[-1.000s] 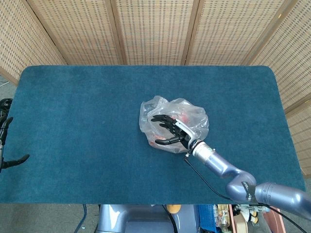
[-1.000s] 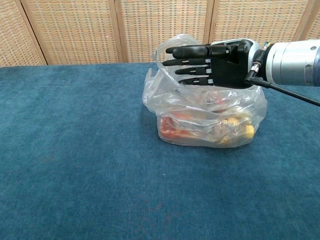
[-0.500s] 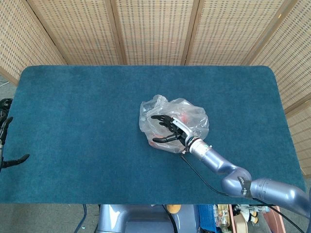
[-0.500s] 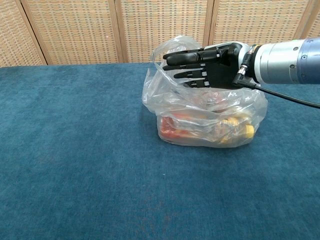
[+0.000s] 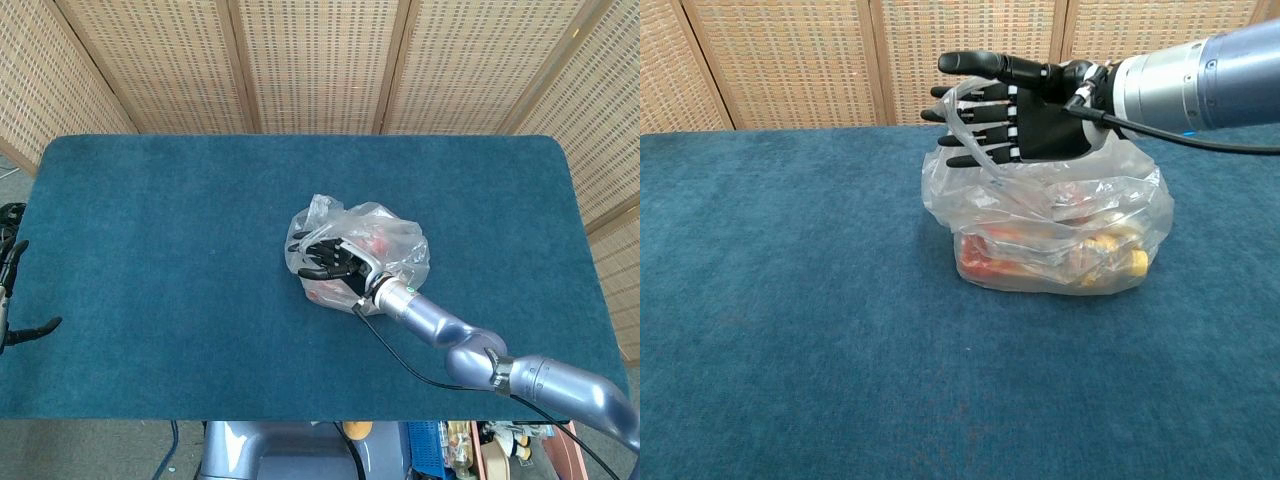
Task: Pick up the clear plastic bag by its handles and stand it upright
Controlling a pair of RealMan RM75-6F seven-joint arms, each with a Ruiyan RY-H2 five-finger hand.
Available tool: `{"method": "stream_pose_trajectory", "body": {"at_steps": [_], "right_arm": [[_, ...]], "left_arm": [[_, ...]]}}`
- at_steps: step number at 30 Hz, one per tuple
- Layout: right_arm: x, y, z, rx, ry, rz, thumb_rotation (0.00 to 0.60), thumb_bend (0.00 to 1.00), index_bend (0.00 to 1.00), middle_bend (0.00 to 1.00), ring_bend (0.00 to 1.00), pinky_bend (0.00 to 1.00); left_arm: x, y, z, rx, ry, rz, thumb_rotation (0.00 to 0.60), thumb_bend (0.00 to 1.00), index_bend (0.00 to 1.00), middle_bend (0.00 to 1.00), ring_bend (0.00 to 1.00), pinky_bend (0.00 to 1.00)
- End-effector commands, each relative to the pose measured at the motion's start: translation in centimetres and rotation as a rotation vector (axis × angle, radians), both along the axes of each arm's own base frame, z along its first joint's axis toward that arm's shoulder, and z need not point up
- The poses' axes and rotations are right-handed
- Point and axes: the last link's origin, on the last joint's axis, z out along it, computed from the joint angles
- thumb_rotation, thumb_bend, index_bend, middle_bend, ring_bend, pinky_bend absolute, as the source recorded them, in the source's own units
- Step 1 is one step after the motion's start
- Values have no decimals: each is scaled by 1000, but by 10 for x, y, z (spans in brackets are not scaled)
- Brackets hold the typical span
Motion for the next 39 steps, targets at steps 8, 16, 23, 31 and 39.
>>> {"method": "stream_pose_trajectory", "body": {"at_steps": [8,16,23,31,39], "right_arm": [[-7,1,17,37,-78,-50,600,0,463,531,367,245],[-20,2,28,44,-64,-53,600,0,480,616,534,407],[-27,-2,37,67,-83,-36,600,0,580,695,624,592],[-41,-8,46,91,-95,32,600,0,602,708,619,616],[-56,-16,56,93,1,85,600,0,590,709,619,616]], "left_arm": [[0,1,-1,-4,0,1,600,93,0,0,0,0],[1,1,-2,-9,2,1,600,94,0,0,0,0],[0,2,-3,-8,3,4,600,94,0,0,0,0],[0,4,-4,-11,6,8,600,94,0,0,0,0],[2,12,-8,-18,5,-4,600,94,0,0,0,0]]}}
